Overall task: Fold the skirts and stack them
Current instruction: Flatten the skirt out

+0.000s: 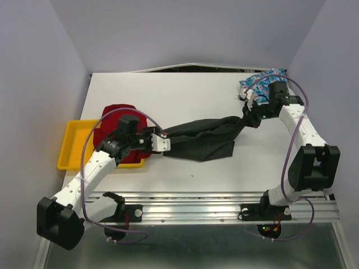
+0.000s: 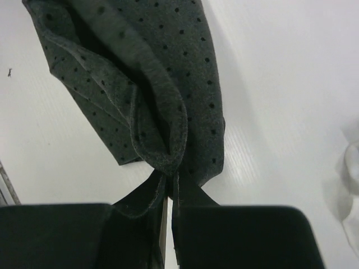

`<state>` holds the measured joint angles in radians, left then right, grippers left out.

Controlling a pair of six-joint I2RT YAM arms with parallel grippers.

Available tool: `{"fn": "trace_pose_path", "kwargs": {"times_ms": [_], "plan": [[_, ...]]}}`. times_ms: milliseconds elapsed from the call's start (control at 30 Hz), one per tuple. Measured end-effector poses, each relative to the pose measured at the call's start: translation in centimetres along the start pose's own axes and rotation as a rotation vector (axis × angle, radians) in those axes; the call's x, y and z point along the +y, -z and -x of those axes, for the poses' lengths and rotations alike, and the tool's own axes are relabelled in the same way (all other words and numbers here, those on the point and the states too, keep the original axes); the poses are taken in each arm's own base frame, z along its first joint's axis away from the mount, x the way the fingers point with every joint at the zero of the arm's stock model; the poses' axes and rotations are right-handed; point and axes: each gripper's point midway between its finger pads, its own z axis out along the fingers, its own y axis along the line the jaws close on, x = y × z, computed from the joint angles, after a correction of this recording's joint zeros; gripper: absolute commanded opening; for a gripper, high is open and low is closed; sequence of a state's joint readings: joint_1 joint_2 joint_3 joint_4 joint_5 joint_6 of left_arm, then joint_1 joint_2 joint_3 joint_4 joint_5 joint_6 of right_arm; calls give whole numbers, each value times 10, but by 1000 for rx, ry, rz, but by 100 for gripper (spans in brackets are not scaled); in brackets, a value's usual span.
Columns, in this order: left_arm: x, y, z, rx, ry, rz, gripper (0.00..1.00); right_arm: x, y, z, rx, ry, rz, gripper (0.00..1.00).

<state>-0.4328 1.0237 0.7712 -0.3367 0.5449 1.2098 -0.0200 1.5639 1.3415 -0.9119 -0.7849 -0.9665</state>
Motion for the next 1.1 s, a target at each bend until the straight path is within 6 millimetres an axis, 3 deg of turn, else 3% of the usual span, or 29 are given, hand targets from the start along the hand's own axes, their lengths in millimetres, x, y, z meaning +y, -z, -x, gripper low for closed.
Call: {"fn": "trace_pose_path", "kwargs": {"times_ms": [33, 233, 467, 600, 800, 900, 1100], "plan": [[0, 2, 0, -3, 47, 1, 98, 3, 2, -6, 7, -13, -3, 1], [-1, -4, 16, -55, 271, -69, 99, 7, 1, -15, 13, -85, -12, 1], [-17, -25, 2, -4, 456, -140, 99, 1, -5, -14, 0, -152, -18, 1], [-30, -34, 5, 17, 394, -162, 99, -1, -11, -18, 7, -205, -9, 1], [-80, -37, 4, 35, 209, -151, 95, -7, -16, -19, 8, -254, -11, 1], [-84, -46, -1, 53, 163, -120, 91, -9, -17, -18, 6, -272, -13, 1], [-59, -66, 0, 66, 135, 13, 85, -14, -16, -12, -8, -276, -28, 1]]}}
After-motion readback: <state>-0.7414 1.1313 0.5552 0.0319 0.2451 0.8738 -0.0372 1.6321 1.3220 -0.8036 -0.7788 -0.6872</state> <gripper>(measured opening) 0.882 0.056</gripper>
